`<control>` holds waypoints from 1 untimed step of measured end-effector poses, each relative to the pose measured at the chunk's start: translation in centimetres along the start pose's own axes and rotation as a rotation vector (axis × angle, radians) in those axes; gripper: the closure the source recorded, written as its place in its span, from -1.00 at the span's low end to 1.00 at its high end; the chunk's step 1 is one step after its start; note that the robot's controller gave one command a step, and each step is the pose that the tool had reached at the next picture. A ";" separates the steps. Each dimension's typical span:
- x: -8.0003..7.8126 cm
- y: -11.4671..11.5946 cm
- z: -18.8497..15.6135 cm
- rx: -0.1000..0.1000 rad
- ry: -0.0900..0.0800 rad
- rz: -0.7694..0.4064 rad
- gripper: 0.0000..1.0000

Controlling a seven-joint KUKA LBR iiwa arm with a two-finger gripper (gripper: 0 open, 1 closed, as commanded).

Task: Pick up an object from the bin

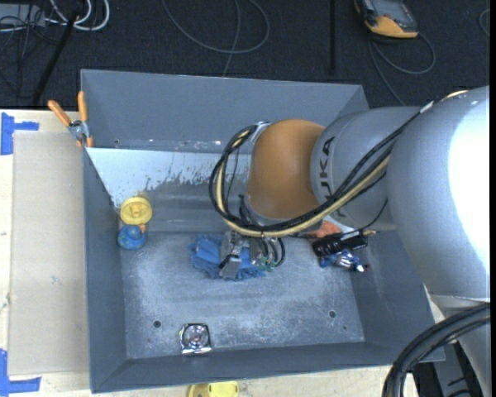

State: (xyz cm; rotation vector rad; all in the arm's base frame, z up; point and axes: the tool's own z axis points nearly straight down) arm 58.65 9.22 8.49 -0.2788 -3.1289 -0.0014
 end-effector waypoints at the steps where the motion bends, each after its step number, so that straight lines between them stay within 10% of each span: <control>1: 0.7 -0.8 -10.4 0.001 0.000 -0.001 1.00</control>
Offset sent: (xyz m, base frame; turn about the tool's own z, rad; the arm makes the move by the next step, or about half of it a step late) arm 0.0000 0.0000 0.0000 0.0000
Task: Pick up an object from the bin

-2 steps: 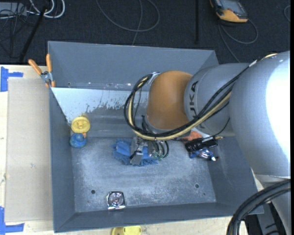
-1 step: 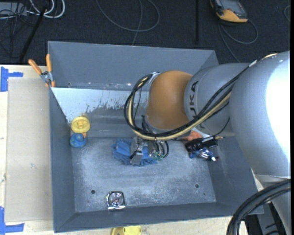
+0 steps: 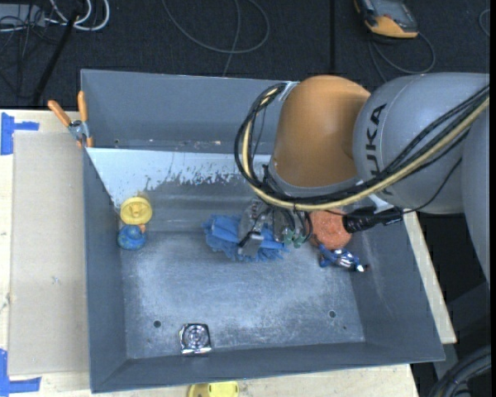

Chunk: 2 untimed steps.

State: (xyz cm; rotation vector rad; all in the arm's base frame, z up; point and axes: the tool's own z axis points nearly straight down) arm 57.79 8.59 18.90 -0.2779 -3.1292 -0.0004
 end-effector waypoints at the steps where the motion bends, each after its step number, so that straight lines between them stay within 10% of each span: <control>1: 0.0 0.0 0.0 0.000 0.000 0.000 1.00; 2: -0.1 1.7 -10.3 0.000 -0.001 0.000 1.00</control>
Offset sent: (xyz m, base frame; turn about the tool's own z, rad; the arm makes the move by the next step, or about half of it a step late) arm 0.0031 0.0161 0.1030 0.0028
